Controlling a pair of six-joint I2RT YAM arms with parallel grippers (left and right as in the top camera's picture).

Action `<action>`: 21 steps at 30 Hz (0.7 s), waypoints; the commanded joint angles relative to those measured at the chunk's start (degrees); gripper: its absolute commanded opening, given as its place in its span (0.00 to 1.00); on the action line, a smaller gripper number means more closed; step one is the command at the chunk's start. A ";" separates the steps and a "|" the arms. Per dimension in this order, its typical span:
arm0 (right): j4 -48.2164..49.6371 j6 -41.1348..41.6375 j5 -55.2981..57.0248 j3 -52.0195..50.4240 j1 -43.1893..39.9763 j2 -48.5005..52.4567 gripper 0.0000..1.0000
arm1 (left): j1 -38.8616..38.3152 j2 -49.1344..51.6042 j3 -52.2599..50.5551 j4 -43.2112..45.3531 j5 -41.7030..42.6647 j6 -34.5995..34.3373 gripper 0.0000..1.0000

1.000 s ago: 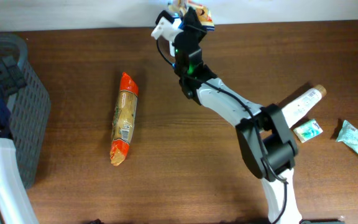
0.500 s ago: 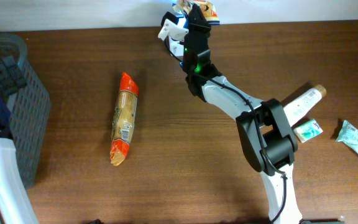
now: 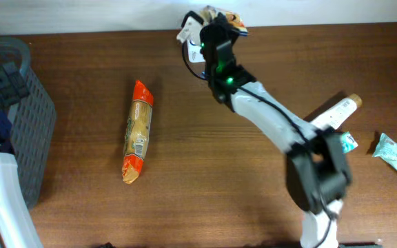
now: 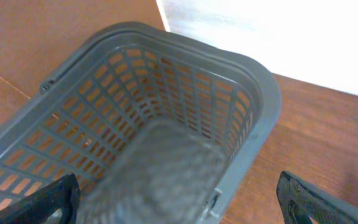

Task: Scan the item barcode
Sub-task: 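Carry the packet right and release it on the pile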

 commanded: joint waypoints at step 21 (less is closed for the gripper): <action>-52.83 80.89 -41.88 -19.43 -63.06 -30.69 0.04 | 0.11 -0.04 0.35 -0.11 -0.24 0.72 0.99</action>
